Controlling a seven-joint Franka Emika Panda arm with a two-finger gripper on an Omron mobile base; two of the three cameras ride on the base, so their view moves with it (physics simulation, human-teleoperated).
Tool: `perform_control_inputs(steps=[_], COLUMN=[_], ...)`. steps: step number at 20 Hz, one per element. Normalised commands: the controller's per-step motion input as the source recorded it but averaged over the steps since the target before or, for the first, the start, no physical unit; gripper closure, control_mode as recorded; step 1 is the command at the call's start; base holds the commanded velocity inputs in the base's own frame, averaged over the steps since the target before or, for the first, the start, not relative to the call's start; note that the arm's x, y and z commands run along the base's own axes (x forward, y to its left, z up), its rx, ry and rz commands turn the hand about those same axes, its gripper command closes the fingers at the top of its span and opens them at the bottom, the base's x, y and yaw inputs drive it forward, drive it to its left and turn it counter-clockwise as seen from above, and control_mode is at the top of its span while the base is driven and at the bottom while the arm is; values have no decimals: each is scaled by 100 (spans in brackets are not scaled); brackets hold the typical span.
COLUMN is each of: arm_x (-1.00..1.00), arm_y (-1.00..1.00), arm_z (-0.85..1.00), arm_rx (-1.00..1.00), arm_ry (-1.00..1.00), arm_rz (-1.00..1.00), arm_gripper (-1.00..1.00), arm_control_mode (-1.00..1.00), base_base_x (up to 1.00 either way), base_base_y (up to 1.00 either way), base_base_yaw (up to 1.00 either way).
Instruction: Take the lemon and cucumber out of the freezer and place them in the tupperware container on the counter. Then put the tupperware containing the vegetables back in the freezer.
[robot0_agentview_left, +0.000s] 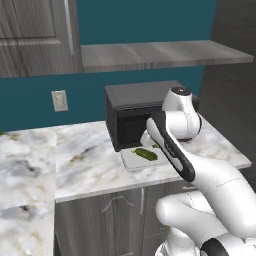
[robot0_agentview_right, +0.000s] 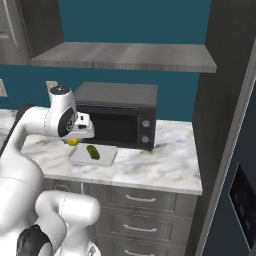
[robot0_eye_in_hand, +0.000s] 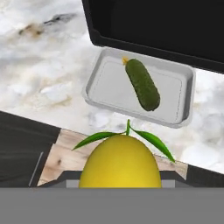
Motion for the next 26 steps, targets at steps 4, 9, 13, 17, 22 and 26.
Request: perform_control_inputs(steps=[4, 9, 13, 17, 22, 26], arm_x=[82, 83, 61, 41, 36, 15], arm_y=[33, 18, 23, 10, 2, 0], arm_z=[-63, -55, -59, -49, -32, -27], arm_rx=[0, 0, 0, 0, 0, 0], arm_ry=[4, 10, 14, 6, 0, 0], arm_rz=[0, 0, 0, 0, 0, -1], arm_gripper=[100, 100, 100, 100, 100, 100], arm_control_mode=[-100, -100, -100, -100, -100, -100], base_base_x=[0, 0, 0, 0, 0, 0], base_base_y=[0, 0, 0, 0, 0, 0], base_base_yaw=[0, 0, 0, 0, 0, 0])
